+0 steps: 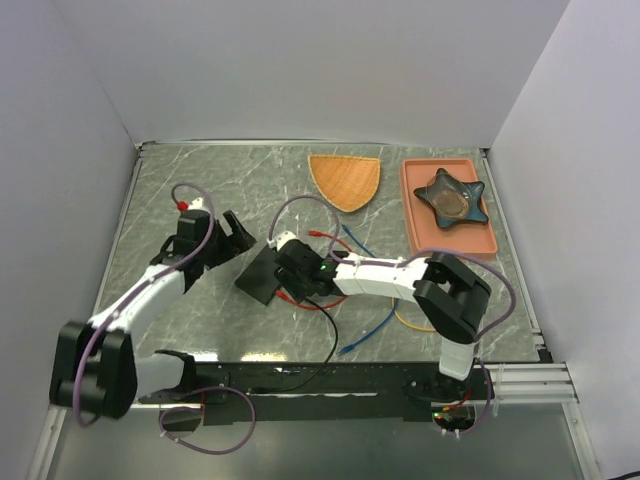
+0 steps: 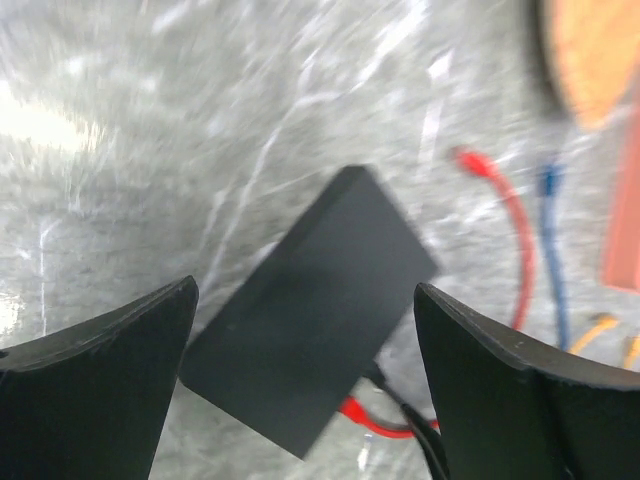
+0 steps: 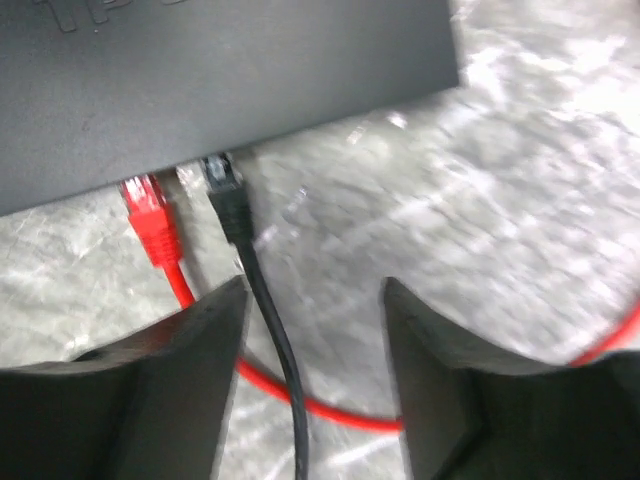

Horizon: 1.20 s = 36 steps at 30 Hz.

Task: Insert the plug into the switch port

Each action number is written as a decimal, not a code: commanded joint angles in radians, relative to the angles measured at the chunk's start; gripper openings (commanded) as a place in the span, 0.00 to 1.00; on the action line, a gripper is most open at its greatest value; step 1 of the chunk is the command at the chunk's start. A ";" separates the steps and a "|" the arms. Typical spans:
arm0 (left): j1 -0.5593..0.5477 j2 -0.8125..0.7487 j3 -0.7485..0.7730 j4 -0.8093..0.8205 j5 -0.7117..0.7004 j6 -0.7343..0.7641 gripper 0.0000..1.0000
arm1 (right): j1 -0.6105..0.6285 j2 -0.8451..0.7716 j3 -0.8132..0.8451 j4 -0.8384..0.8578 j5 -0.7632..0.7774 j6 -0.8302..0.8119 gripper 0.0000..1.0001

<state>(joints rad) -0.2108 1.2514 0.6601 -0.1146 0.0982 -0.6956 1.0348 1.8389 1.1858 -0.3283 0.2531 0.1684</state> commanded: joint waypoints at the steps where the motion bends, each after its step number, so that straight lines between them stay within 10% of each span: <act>1: 0.001 -0.148 -0.007 -0.028 -0.014 0.005 0.96 | 0.005 -0.157 0.022 -0.025 0.069 0.008 0.72; 18: 0.001 -0.638 -0.007 -0.025 0.012 -0.022 0.96 | -0.225 -0.638 -0.271 0.114 -0.060 0.078 0.93; 36: -0.001 -0.619 0.022 -0.043 0.071 -0.012 0.96 | -0.387 -0.524 -0.305 0.045 0.028 0.175 0.83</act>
<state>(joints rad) -0.2108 0.6273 0.6559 -0.1699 0.1352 -0.7013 0.6670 1.2942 0.8612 -0.2497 0.2199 0.2848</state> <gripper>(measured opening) 0.961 0.863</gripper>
